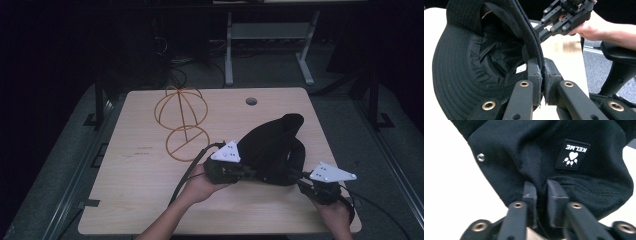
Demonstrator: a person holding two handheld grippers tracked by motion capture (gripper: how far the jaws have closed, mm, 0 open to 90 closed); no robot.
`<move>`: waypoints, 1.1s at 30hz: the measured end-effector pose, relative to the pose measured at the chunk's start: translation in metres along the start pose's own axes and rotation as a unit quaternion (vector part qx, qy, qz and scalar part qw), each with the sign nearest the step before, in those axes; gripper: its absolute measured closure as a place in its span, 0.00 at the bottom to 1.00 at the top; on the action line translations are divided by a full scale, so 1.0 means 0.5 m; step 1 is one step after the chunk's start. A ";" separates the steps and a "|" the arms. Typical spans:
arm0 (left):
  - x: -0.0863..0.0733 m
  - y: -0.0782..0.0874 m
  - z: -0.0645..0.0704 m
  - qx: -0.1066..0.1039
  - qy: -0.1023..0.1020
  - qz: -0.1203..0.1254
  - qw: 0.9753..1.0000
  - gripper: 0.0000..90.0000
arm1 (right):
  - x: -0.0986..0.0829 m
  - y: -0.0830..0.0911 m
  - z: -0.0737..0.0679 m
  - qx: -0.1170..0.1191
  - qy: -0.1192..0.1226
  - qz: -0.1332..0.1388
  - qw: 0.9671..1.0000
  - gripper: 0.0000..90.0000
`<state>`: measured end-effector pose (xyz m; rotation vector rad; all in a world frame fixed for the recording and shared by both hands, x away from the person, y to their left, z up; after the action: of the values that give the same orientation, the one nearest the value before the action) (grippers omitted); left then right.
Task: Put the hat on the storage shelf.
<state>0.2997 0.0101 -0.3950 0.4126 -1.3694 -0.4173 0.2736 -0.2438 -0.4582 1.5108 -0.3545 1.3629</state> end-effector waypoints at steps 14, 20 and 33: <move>-0.004 0.032 0.004 0.020 -0.003 0.005 1.000 0.58 | 0.004 -0.001 0.004 0.006 -0.023 0.006 1.000 0.93; -0.021 0.060 0.007 0.038 0.000 0.005 0.999 0.52 | 0.006 0.002 0.010 0.010 -0.043 0.008 0.999 0.93; -0.096 0.098 0.014 0.067 0.010 -0.008 0.998 0.46 | 0.023 0.012 0.025 0.011 -0.072 0.015 0.997 0.94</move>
<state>0.2878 0.0764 -0.4093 0.5362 -1.3796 -0.3349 0.2797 -0.2522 -0.4434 1.6327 -0.4560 1.2869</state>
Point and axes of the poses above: each handheld gripper's, and its own axes: y roughly backward along the jaws, x roughly out of its top, z roughly to its right, the point moved 4 cm from there along -y, roughly forward along the jaws, and after that the axes turned 10 degrees about -x, right-handed, at the moved point
